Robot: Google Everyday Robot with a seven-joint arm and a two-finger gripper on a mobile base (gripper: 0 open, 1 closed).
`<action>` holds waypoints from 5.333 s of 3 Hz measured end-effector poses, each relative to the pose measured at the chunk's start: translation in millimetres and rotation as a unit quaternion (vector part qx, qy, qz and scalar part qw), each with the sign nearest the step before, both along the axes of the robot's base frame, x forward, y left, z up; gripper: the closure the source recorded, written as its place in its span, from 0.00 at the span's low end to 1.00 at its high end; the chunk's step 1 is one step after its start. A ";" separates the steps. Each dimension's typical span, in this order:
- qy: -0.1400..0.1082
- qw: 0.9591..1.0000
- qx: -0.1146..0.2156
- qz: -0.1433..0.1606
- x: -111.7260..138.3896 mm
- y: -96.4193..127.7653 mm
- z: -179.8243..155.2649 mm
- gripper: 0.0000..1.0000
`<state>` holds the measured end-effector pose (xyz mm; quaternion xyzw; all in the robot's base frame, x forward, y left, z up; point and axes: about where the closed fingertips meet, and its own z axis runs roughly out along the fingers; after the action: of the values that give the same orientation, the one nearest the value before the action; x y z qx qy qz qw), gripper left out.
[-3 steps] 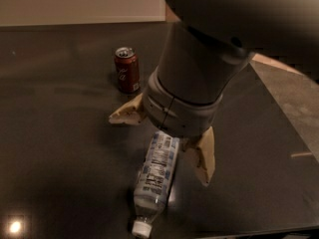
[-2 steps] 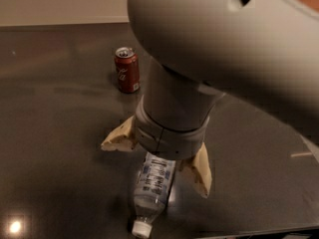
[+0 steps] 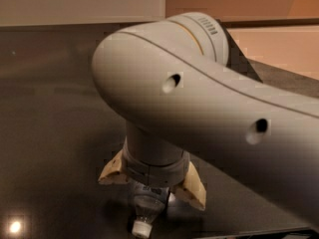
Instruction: Move blue plastic bottle near coke can
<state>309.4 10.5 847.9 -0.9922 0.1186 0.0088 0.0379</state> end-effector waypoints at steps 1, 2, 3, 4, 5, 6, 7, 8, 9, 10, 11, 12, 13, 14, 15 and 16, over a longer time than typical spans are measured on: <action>0.000 1.000 -0.020 0.017 2.5 1.1 -14.2 0.17; -0.001 0.999 -0.034 0.021 11.9 -0.8 -20.4 0.41; -0.014 0.999 -0.039 0.024 24.9 -3.6 -17.7 0.65; -0.033 0.999 -0.033 0.022 53.2 -0.5 -5.6 0.88; -0.052 0.998 -0.019 0.021 88.5 13.4 11.5 1.00; -0.051 0.999 -0.001 0.011 122.8 31.1 24.2 1.00; -0.036 0.999 0.005 -0.006 153.7 44.5 22.0 1.00; -0.018 0.999 0.002 -0.029 182.0 53.0 10.1 1.00; -0.008 0.999 0.000 -0.046 201.6 57.5 0.5 0.84; -0.002 0.998 0.004 -0.060 215.1 61.4 -3.3 0.60; 0.002 0.998 0.008 -0.066 221.3 62.5 -5.7 0.36; 0.006 0.998 0.006 -0.066 224.5 60.3 -7.4 0.13; 0.010 0.998 0.004 -0.062 226.2 58.5 -6.9 0.00; 0.011 0.998 0.004 -0.061 226.8 58.0 -6.7 0.00; 0.012 0.998 0.009 -0.060 235.1 53.9 9.6 0.00; 0.017 0.997 0.034 -0.074 250.2 45.0 33.3 0.00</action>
Offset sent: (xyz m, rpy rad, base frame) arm 0.0246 -0.0071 -0.0336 -0.1099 0.0184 0.0465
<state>559.7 55.4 881.2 -0.9785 0.1922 0.0267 0.0698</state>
